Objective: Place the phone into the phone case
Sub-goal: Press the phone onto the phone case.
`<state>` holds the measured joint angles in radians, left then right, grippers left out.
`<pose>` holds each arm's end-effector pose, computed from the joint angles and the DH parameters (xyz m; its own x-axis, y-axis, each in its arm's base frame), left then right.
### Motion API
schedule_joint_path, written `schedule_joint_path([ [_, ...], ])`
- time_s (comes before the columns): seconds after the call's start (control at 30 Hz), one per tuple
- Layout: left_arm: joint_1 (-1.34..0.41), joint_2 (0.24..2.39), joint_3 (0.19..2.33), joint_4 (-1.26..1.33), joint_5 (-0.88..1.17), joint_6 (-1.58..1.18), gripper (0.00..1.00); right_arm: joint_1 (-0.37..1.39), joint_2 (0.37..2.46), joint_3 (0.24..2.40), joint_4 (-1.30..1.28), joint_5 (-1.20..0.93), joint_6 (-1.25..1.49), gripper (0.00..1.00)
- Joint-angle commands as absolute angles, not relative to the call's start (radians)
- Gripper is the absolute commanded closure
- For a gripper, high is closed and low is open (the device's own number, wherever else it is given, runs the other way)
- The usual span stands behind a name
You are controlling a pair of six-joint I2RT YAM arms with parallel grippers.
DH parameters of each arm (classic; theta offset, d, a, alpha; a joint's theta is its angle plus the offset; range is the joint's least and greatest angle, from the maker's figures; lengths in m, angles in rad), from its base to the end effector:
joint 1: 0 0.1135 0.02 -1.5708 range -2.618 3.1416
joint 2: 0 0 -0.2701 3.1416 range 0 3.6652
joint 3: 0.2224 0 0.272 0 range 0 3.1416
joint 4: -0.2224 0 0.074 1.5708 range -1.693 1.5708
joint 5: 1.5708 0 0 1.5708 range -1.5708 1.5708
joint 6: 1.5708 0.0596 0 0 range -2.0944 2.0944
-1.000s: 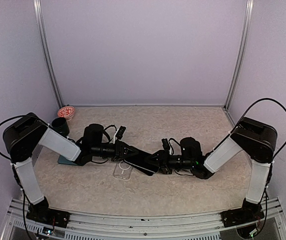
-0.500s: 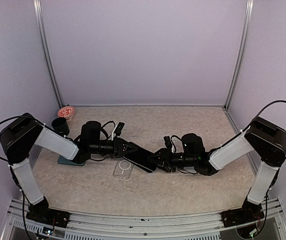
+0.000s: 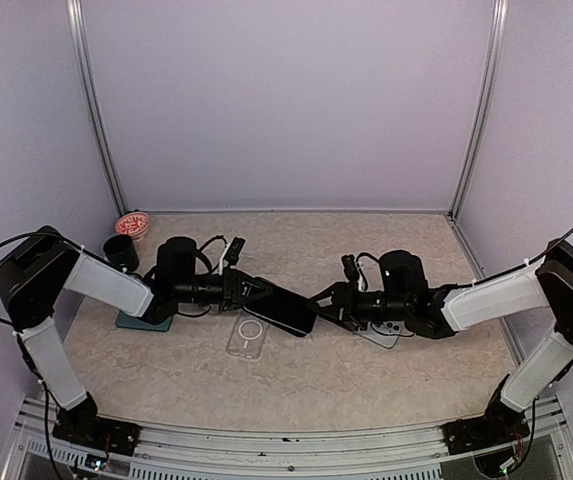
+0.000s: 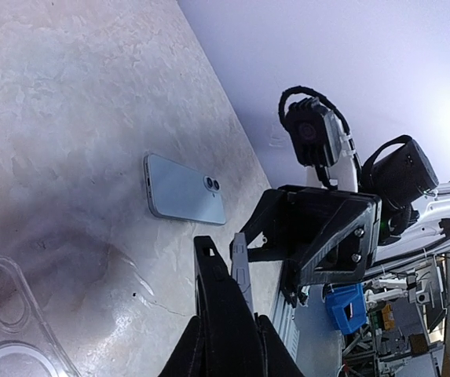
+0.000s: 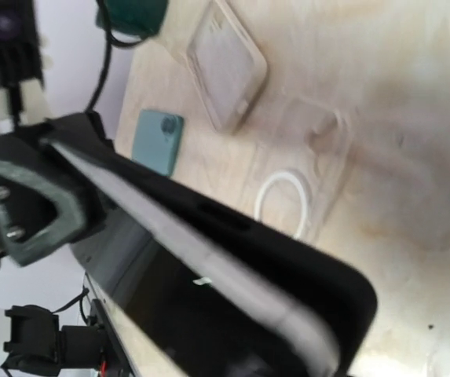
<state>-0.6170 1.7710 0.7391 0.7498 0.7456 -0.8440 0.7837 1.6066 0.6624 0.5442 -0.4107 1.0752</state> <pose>0.2820 -0.2497 0.1485 -0.8657 -0.0590 -0.4971 0.4659 0.2680 -0.8433 0.2328 0.2656 0.1536 -0.9296 0.2122 -0.3012 -0.1890 0.4272 0.8842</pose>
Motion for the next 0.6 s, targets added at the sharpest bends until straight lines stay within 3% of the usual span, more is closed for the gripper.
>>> schedule_joint_path([
  [0.0,-0.6,1.715,0.747,0.808,0.769,-0.828,0.83,0.744,1.497,0.646,0.466,-0.43,0.974,0.41],
  [0.23,-0.6,1.685,0.74,0.872,0.792,-0.85,0.82,0.69,1.439,0.645,0.41,-0.549,0.806,0.28],
  [0.57,-0.616,1.666,0.723,1.032,0.861,-0.924,0.83,0.652,1.533,0.647,0.566,-0.904,0.702,0.26],
])
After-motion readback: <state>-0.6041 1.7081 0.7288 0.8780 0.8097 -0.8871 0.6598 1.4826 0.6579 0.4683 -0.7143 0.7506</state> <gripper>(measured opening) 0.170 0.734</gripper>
